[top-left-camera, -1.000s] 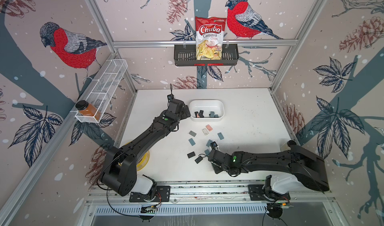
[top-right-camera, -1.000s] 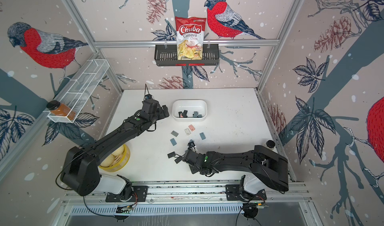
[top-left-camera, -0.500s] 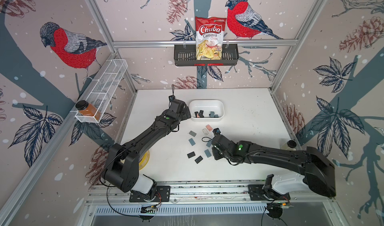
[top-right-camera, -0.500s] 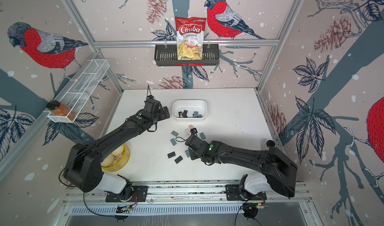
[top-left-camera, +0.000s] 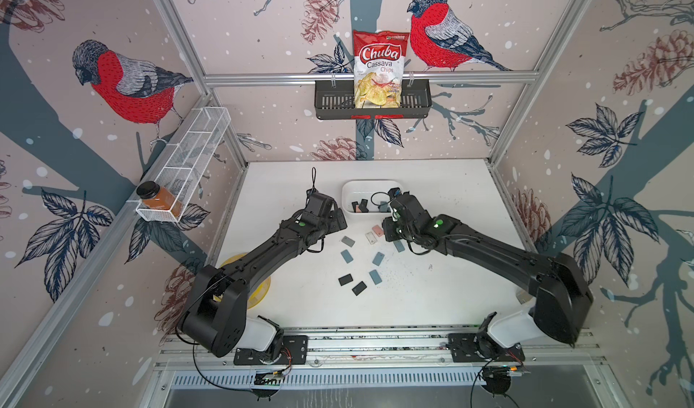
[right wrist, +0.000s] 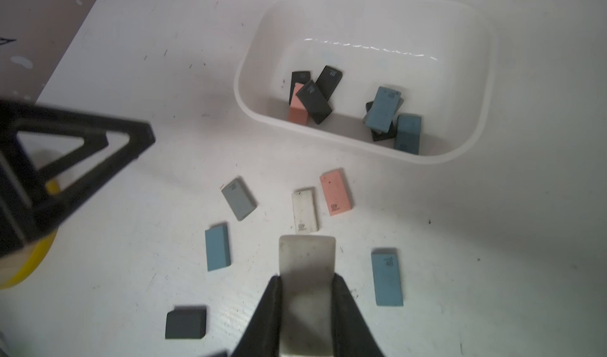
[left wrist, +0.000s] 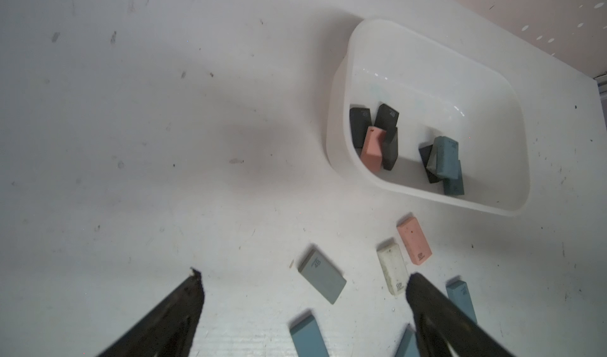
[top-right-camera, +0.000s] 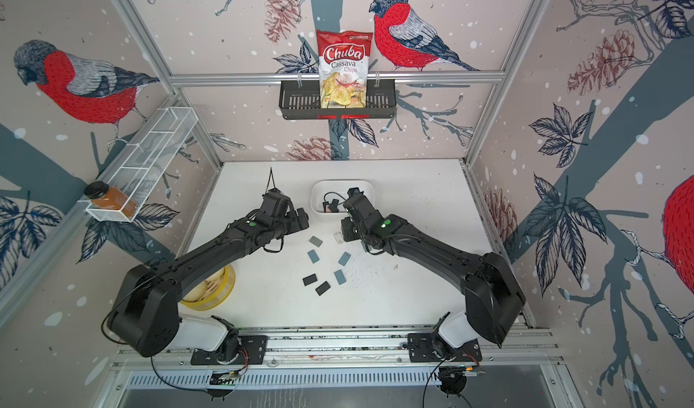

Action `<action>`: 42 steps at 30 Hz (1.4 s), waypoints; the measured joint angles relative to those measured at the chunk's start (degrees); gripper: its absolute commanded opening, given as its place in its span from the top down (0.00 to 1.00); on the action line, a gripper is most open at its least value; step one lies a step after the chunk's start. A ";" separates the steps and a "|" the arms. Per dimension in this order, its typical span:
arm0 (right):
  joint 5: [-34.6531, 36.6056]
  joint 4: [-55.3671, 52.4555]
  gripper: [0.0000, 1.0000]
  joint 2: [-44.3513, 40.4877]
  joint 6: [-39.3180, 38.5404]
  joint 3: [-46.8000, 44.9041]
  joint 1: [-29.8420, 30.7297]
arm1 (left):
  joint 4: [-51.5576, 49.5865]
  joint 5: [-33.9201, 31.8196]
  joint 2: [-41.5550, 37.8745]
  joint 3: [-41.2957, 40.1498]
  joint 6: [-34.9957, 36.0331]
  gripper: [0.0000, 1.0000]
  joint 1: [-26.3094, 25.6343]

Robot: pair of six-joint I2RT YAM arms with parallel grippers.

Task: Put the eraser in the storage box
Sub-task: Place the eraser in the storage box.

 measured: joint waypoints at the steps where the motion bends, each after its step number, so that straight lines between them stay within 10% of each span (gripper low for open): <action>1: -0.83 0.31 0.74 1.11 -0.26 0.76 -1.51 | 0.09 0.59 -0.59 -0.98 -0.48 0.03 -0.33; 17: -8.90 1.77 0.72 19.58 -1.14 14.82 -10.58 | 4.85 3.58 -7.54 -17.18 -4.92 0.03 -8.00; 42: -6.40 -1.60 0.66 29.83 -2.38 25.16 -11.78 | -3.63 -0.55 -4.35 -15.45 -26.73 0.03 -20.74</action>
